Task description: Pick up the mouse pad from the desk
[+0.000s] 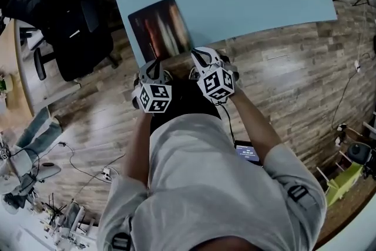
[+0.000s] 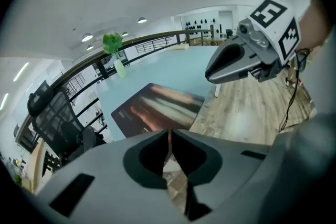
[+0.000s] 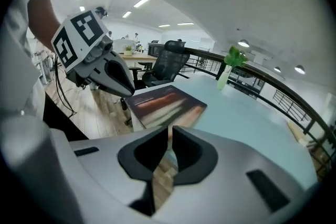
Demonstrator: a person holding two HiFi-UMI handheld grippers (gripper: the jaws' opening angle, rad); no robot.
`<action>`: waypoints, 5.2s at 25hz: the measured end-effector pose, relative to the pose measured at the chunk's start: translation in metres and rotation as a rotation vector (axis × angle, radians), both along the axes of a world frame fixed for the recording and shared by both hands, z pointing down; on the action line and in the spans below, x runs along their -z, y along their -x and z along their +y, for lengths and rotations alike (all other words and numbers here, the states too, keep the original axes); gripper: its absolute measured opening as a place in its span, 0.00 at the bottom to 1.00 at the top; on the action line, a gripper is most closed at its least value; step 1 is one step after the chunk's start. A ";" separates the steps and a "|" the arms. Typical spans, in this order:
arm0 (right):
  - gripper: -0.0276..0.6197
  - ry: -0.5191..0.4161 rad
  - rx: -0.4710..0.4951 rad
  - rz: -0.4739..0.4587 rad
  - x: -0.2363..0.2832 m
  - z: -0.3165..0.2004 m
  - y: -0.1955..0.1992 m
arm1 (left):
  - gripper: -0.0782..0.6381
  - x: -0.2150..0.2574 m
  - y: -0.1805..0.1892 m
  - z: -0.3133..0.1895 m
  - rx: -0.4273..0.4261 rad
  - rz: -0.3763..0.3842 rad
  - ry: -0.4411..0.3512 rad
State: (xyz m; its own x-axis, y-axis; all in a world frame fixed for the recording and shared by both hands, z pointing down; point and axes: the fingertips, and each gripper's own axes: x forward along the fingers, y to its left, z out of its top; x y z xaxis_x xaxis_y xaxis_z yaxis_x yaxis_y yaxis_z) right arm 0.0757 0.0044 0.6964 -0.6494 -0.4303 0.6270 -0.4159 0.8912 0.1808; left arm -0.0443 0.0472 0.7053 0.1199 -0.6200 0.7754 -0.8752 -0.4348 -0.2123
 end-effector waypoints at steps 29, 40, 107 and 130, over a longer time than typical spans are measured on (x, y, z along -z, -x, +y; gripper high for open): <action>0.23 -0.243 0.347 0.303 -0.074 0.009 0.035 | 0.27 -0.051 0.023 0.007 -0.136 -0.384 0.070; 0.23 -0.209 0.335 0.286 -0.074 0.005 0.039 | 0.20 -0.048 0.022 0.007 -0.117 -0.339 0.072; 0.07 0.001 -0.069 0.075 0.067 -0.099 0.105 | 0.14 0.075 0.085 -0.115 0.079 0.279 -0.066; 0.07 0.005 -0.268 -0.036 0.115 -0.136 0.143 | 0.14 0.123 0.118 -0.166 -0.036 0.386 -0.121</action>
State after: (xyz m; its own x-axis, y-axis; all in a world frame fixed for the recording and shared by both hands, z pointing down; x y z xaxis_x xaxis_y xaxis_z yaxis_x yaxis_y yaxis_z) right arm -0.0674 -0.1315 0.5812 -0.5344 -0.5870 0.6082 -0.6436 0.7490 0.1574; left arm -0.1626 -0.1186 0.5822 0.4113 -0.6943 0.5906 -0.8852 -0.4588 0.0771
